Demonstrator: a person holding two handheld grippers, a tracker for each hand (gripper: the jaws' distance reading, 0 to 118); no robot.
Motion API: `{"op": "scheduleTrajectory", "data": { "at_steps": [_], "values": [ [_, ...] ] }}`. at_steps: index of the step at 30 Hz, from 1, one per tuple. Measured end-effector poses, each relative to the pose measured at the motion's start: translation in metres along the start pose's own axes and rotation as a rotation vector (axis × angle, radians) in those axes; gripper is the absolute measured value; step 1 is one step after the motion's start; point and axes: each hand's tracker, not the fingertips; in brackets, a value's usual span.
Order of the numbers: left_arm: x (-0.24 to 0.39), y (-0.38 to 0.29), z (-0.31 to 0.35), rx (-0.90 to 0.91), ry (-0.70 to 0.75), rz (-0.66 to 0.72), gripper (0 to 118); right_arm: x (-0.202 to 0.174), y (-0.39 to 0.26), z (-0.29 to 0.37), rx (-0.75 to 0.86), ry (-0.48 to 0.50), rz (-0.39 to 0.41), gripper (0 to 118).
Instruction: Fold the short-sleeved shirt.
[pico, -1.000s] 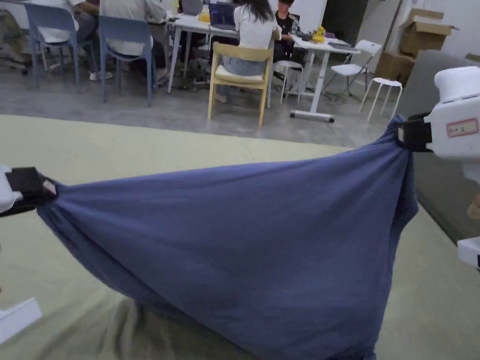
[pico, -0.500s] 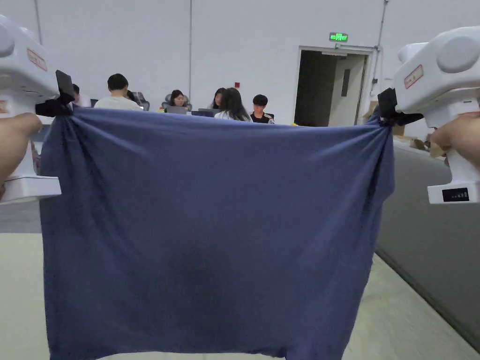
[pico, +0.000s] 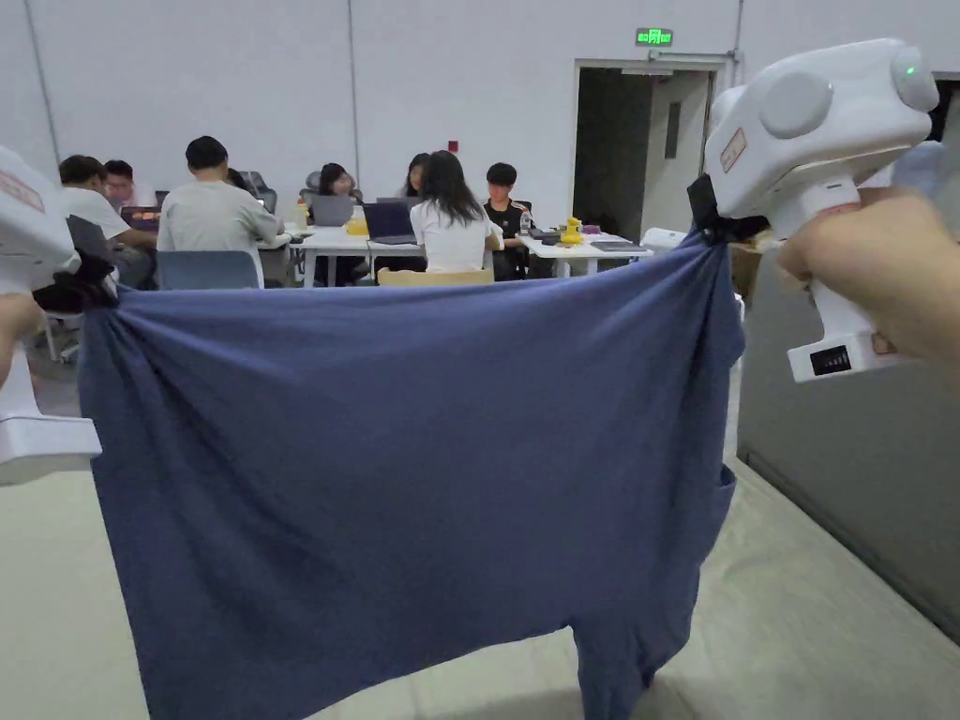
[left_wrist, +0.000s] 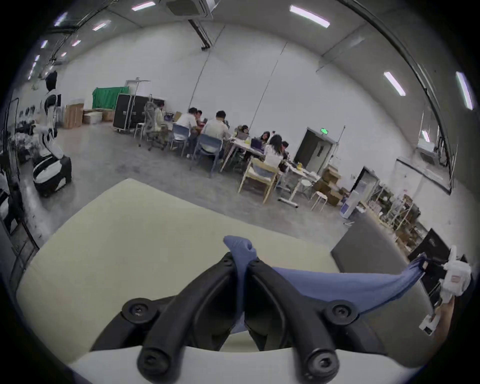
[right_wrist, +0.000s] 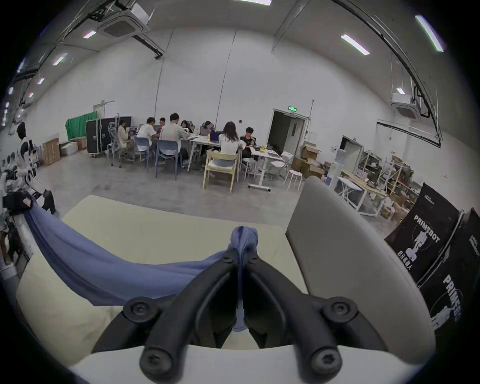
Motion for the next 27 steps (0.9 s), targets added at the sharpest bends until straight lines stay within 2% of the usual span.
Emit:
{"op": "scheduleTrajectory", "data": {
  "at_steps": [4, 8, 11, 13, 15, 17, 20, 24, 26, 27],
  "values": [
    [-0.020, -0.048, -0.039, -0.095, 0.041, -0.020, 1, -0.017, -0.053, -0.038, -0.102, 0.043, 0.040, 4],
    [-0.041, -0.133, -0.074, -0.224, 0.067, -0.005, 1, -0.039, -0.135, -0.095, -0.244, 0.099, 0.039, 4],
    [-0.064, -0.190, -0.123, -0.340, 0.089, 0.060, 1, -0.056, -0.209, -0.120, -0.312, 0.154, -0.042, 4],
    [-0.075, -0.232, -0.130, -0.431, 0.027, 0.163, 1, -0.066, -0.256, -0.122, -0.367, 0.164, -0.083, 4],
    [-0.086, -0.264, -0.127, -0.451, 0.034, 0.178, 1, -0.068, -0.290, -0.124, -0.409, 0.183, -0.109, 4],
    [-0.103, -0.298, -0.117, -0.473, 0.056, 0.164, 1, -0.065, -0.332, -0.124, -0.435, 0.187, -0.090, 4],
    [-0.142, -0.339, -0.092, -0.514, 0.023, 0.259, 1, -0.054, -0.386, -0.098, -0.490, 0.177, -0.125, 4],
    [-0.171, -0.387, -0.004, -0.490, -0.010, 0.344, 1, -0.030, -0.450, -0.017, -0.443, 0.183, -0.121, 4],
    [-0.182, -0.405, 0.029, -0.506, -0.048, 0.321, 1, -0.018, -0.476, 0.017, -0.445, 0.185, -0.118, 4],
    [-0.182, -0.413, 0.047, -0.521, -0.032, 0.241, 1, -0.011, -0.487, 0.033, -0.450, 0.195, -0.124, 4]
  ]
}}
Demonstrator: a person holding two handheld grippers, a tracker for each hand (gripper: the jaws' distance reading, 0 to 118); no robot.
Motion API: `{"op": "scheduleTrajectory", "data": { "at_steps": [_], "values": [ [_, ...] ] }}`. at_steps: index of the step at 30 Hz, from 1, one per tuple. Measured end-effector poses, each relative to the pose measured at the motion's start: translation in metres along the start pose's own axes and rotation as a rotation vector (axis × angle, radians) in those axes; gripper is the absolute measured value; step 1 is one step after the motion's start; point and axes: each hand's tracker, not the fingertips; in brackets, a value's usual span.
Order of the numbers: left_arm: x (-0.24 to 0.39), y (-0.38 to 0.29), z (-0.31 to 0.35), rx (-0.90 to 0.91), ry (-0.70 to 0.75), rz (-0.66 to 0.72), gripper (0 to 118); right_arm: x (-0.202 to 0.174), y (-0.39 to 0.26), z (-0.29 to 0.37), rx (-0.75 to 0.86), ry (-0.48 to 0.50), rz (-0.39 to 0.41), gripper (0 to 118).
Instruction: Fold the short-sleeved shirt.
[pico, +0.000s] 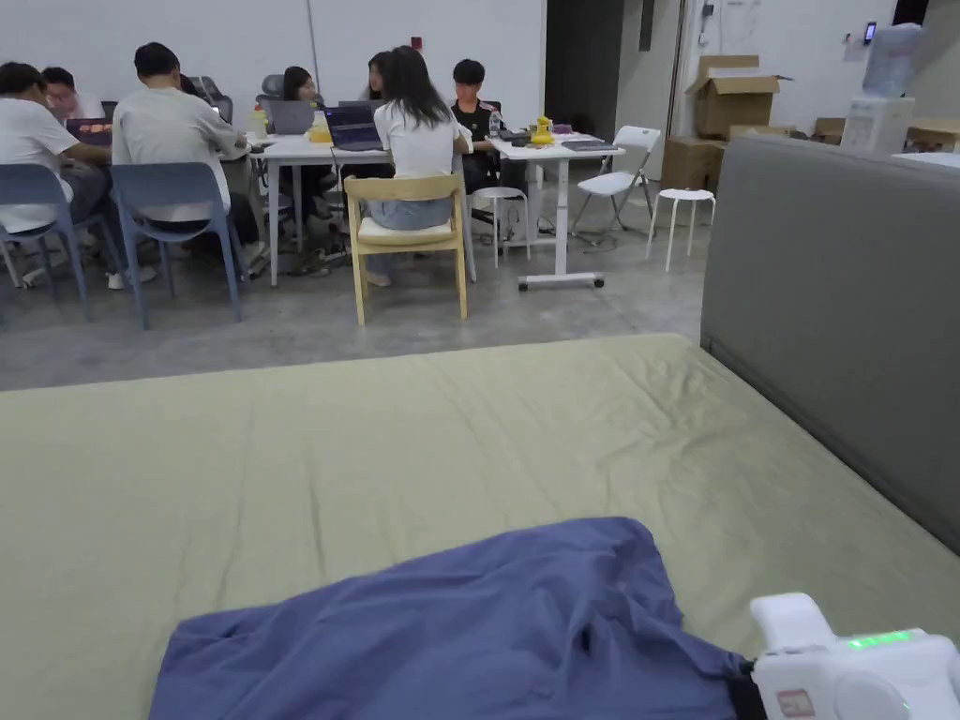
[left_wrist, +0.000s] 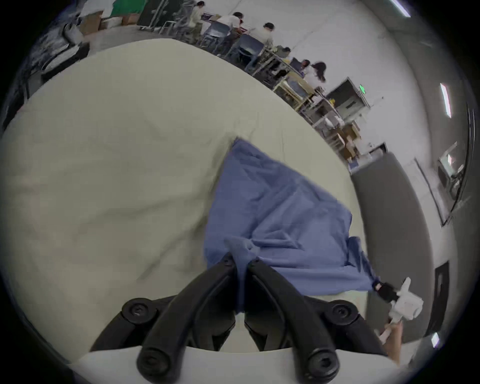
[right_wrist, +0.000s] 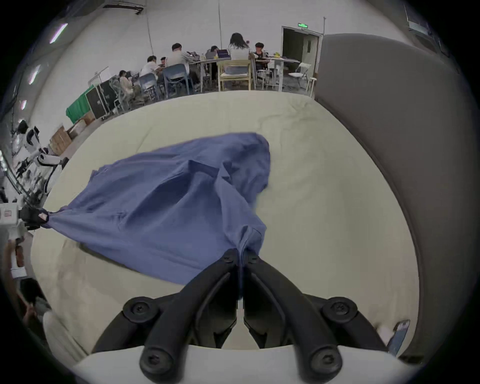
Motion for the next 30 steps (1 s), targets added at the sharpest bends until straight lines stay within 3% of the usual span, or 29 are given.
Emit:
{"op": "scheduleTrajectory", "data": {
  "at_steps": [6, 14, 16, 20, 22, 27, 28, 29, 30],
  "values": [
    [-0.015, -0.095, 0.063, -0.094, 0.034, -0.054, 1, 0.012, -0.095, 0.071, -0.071, 0.057, 0.028, 4],
    [-0.029, -0.191, 0.086, -0.239, 0.110, -0.054, 1, 0.025, -0.185, 0.088, -0.268, 0.053, 0.068, 4],
    [-0.036, -0.198, 0.067, -0.292, 0.181, -0.124, 1, 0.026, -0.192, 0.081, -0.293, 0.054, 0.058, 4],
    [-0.055, -0.202, 0.023, -0.391, 0.271, -0.108, 1, 0.024, -0.200, 0.048, -0.398, 0.022, 0.106, 4],
    [-0.059, -0.198, 0.018, -0.386, 0.238, -0.049, 1, 0.021, -0.201, 0.045, -0.426, 0.024, 0.090, 4],
    [-0.060, -0.198, 0.020, -0.387, 0.270, -0.115, 6, 0.020, -0.206, 0.022, -0.447, 0.020, 0.111, 5],
    [-0.058, -0.196, 0.027, -0.365, 0.267, -0.116, 13, 0.017, -0.201, 0.026, -0.452, 0.018, 0.127, 13],
    [-0.052, -0.194, 0.040, -0.312, 0.234, -0.107, 30, 0.016, -0.194, 0.035, -0.452, 0.013, 0.131, 32],
    [-0.046, -0.191, 0.055, -0.262, 0.226, -0.119, 86, 0.014, -0.185, 0.059, -0.353, 0.021, 0.075, 96]
  ]
}}
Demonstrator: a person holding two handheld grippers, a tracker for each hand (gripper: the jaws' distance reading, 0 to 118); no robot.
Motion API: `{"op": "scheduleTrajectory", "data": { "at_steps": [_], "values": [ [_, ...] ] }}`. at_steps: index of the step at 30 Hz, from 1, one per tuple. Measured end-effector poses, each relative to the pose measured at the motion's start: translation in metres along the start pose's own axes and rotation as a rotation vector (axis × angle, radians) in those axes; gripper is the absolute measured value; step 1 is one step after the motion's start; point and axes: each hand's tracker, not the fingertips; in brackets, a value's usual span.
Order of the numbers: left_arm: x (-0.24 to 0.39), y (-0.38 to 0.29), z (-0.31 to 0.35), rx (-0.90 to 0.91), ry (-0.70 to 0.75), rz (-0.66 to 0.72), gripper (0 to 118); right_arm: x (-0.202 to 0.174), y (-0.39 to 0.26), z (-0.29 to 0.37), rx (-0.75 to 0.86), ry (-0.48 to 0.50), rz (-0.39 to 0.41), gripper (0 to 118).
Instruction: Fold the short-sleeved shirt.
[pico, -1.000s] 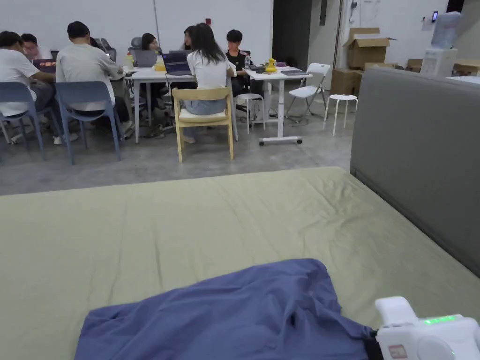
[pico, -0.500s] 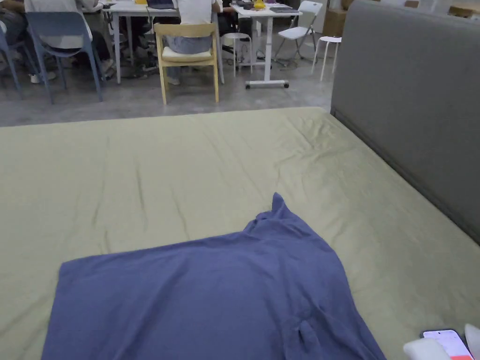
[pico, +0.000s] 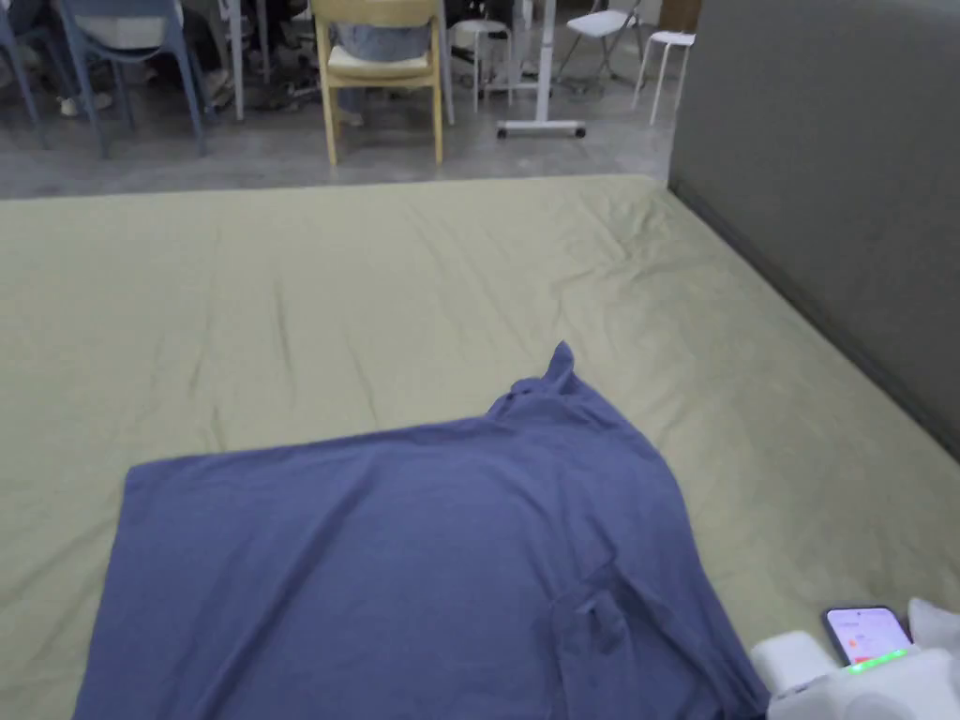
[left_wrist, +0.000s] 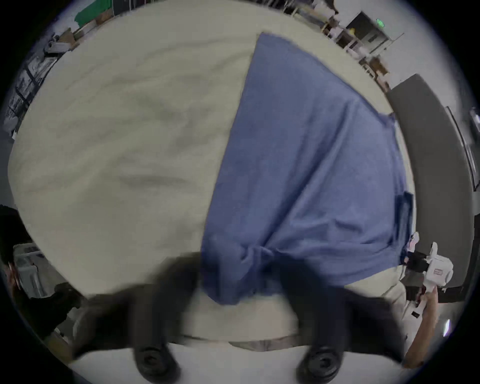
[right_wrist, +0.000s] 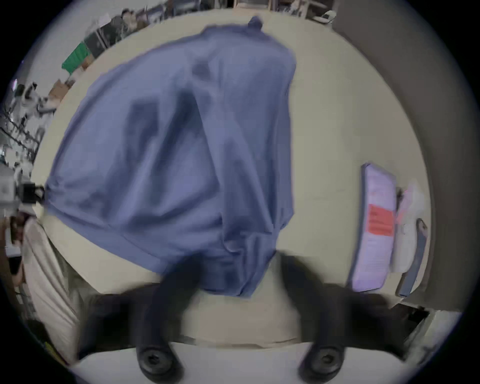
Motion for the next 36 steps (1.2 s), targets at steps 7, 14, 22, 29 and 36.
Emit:
{"op": "scheduleTrajectory", "data": {
  "at_steps": [7, 14, 22, 29, 36],
  "values": [
    [0.022, -0.016, 0.073, 0.151, -0.019, 0.033, 118, -0.002, -0.001, 0.067, 0.276, 0.059, -0.098, 113],
    [0.016, -0.039, 0.038, 0.060, 0.059, -0.006, 0, -0.053, -0.018, 0.050, 0.200, 0.152, 0.012, 2],
    [0.035, -0.053, 0.022, 0.081, 0.252, -0.103, 118, -0.073, -0.025, 0.062, 0.179, 0.084, 0.020, 2],
    [0.050, -0.041, -0.011, -0.009, 0.280, -0.171, 113, -0.104, -0.028, 0.048, 0.136, -0.021, 0.023, 2],
    [0.055, -0.040, -0.013, 0.004, 0.163, -0.193, 2, -0.070, -0.024, 0.038, 0.136, -0.054, -0.019, 2]
  ]
}}
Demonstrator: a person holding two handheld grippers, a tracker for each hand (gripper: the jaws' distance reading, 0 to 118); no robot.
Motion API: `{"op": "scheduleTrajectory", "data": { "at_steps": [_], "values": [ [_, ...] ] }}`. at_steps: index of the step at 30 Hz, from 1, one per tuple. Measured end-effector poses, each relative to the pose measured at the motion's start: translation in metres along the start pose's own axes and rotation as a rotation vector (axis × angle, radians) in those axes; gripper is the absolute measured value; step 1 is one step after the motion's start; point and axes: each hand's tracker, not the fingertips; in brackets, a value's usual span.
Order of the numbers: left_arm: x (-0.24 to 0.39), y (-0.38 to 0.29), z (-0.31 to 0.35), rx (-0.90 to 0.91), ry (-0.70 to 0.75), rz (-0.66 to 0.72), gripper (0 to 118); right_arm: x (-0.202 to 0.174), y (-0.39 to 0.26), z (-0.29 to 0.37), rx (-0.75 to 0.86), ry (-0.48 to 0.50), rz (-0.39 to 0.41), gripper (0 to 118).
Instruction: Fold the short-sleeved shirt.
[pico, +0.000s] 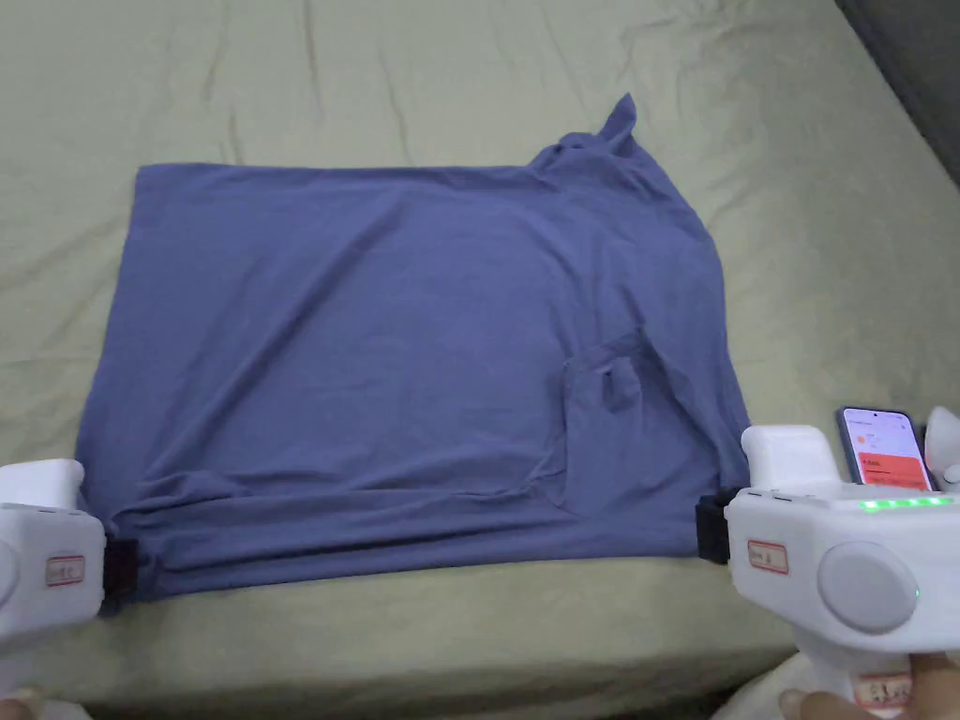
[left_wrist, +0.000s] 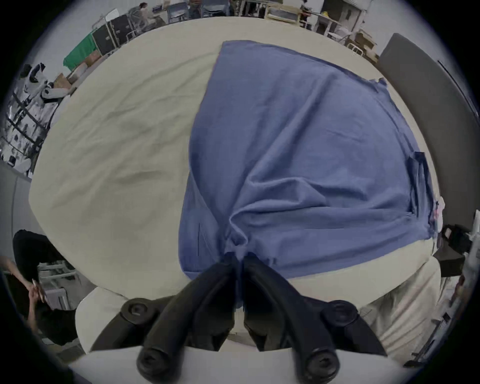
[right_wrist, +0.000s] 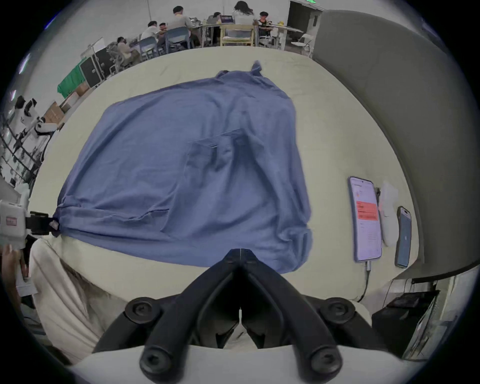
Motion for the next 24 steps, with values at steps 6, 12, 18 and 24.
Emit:
{"op": "scheduleTrajectory", "data": {
  "at_steps": [6, 12, 18, 24],
  "values": [
    [-0.012, -0.001, 0.019, -0.015, -0.117, 0.150, 2, 0.067, 0.011, -0.022, -0.109, -0.035, -0.047, 115],
    [-0.015, 0.007, 0.020, 0.001, -0.112, 0.139, 2, 0.095, 0.016, -0.051, -0.203, 0.007, -0.048, 117],
    [-0.032, 0.017, 0.004, -0.010, -0.108, 0.169, 2, 0.089, 0.016, -0.074, -0.232, 0.106, -0.109, 9],
    [-0.029, 0.025, 0.014, 0.003, -0.143, 0.234, 2, 0.084, 0.032, -0.035, -0.111, 0.128, -0.163, 7]
  ]
}}
